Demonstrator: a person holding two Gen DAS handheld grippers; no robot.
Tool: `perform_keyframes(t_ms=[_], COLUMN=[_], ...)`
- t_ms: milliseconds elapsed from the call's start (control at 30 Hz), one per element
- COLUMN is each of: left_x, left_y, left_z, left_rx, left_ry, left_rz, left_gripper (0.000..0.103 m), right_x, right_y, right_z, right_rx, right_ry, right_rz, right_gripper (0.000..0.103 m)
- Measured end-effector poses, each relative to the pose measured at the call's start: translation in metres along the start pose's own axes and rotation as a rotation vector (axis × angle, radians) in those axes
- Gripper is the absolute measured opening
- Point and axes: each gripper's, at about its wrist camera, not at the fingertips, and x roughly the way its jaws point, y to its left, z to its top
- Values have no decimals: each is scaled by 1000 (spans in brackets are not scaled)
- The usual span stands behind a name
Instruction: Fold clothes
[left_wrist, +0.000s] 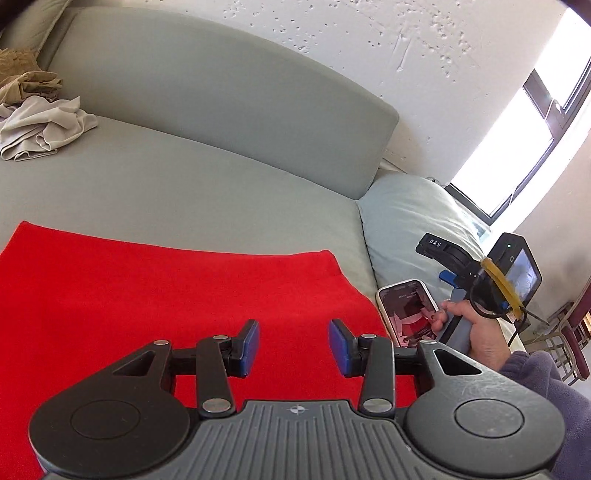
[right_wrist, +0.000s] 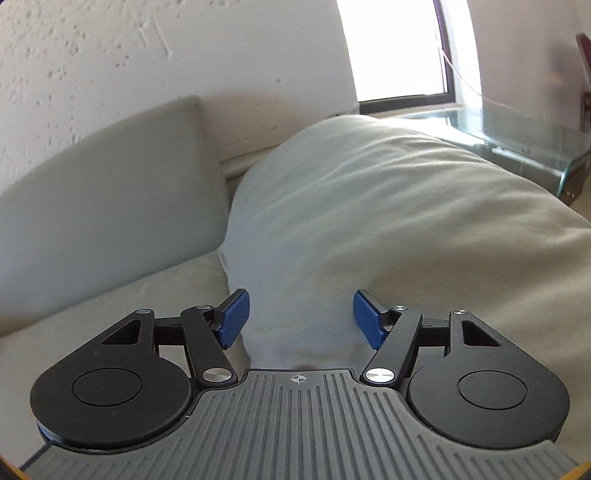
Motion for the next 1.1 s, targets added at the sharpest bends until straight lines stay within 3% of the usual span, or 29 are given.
perform_keyframes(t_ms=[267,433,667,800,867,967,1100], left_x=[4,-3,-13,-1,3,6,5], left_y=[19,39,36,25,20,13,17], left_z=[-1,-7,-10,-4,-2,-1,-7], left_rx=[-44,-97,-126,-95,-78,-43,-29], left_ry=[17,38,6,10,13,13,39], left_rz=[29,70,83,70,47,23,34], left_gripper=[40,40,41,41,41,42,43], right_x=[-24,-57,9,30,29,4,-41], right_y=[-1,-20,6,29,35,26,4], right_z=[24,12,3,5,15,31,28], right_rx=[83,42,-78,-115,-112,-22,-8], right_ry=[-100,-48,112,82,25,-33,-34], right_rz=[92,158,135,149,163,184,202], right_gripper=[69,71,72,71,71,71,71])
